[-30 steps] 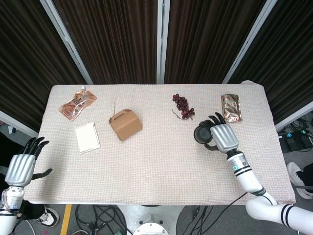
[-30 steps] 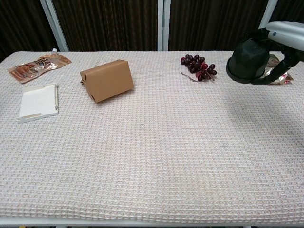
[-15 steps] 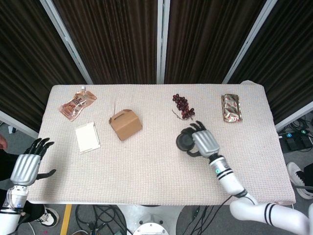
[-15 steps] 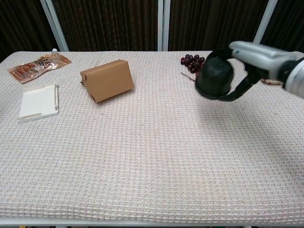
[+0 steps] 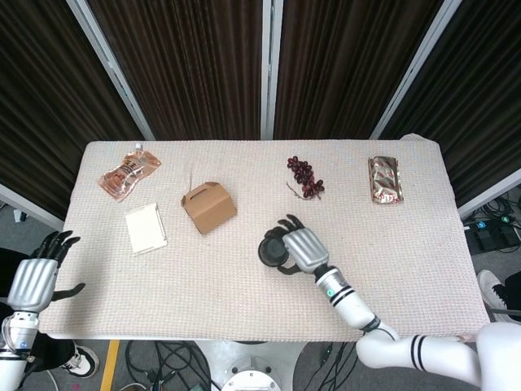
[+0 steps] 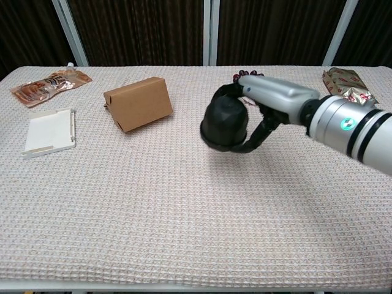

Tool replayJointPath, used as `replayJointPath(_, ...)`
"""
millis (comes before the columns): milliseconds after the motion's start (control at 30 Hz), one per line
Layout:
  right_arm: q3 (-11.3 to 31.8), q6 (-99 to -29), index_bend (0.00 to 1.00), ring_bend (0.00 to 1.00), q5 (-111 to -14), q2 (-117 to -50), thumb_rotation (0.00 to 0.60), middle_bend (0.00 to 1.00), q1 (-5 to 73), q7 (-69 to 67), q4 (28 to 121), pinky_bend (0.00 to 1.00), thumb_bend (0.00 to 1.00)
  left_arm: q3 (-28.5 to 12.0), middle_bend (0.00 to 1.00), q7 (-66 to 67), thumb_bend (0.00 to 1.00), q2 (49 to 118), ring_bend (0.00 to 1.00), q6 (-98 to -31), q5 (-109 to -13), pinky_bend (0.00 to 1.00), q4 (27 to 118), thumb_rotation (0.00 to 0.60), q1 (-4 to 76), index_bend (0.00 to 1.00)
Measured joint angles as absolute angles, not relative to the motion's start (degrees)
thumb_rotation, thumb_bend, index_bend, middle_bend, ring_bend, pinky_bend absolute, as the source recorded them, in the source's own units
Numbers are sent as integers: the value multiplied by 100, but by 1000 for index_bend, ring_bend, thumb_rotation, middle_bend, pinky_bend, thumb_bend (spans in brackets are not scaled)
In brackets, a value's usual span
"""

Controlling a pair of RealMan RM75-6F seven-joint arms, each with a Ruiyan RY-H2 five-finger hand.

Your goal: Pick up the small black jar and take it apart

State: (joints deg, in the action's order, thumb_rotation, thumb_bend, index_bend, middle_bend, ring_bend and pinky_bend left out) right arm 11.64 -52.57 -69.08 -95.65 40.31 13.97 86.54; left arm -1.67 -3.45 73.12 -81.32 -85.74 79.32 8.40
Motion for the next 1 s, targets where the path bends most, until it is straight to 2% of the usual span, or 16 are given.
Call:
replayJointPath(100,1157,-5402,368,113,-6860,-9621,600,432,3915,1390,8683,0,171,-153,107,-364,23,7390,76,-8092,-8649,307,7887,600,898,165)
replayJointPath(167,1147,-5551,368,113,-6839,-9319,600,432,3776,1343,8725,0,171,-140,107,-345,23,7421,76,-8085,-8676,307,7872,600,913,165)
replayJointPath(367,1113,-6204,368,113,-6842,-7539,600,432,3160,1014,8862,0,171,-137,107,-328,23,7412,76,-8090,-8652,307,7889,600,903,165)
replayJointPath(433,1097,-6385,368,113,-6845,-7079,600,432,2957,881,8889,0,171,-135,107,-333,24,7409,76,-8103,-8658,307,7896,600,900,165)
replayJointPath(500,1074,-6411,367,113,-6858,-6906,600,432,2900,833,8903,0,171,-132,106,-336,24,7410,76,-8118,-8662,307,7897,600,893,165)
replayJointPath(600,1036,-6279,367,113,-6905,-7044,600,432,2966,835,8922,0,171,-123,106,-342,24,7408,76,-8135,-8650,307,7890,600,868,165)
replayJointPath(867,1021,-5670,368,114,-7187,-8494,600,433,3754,1314,8979,0,172,-131,107,-337,23,7382,76,-8182,-8600,307,7888,600,818,165)
replayJointPath(1000,1047,-5867,368,113,-7180,-8466,600,434,3721,1430,9001,0,171,-124,107,-389,23,7410,76,-8118,-8608,307,7835,600,846,165)
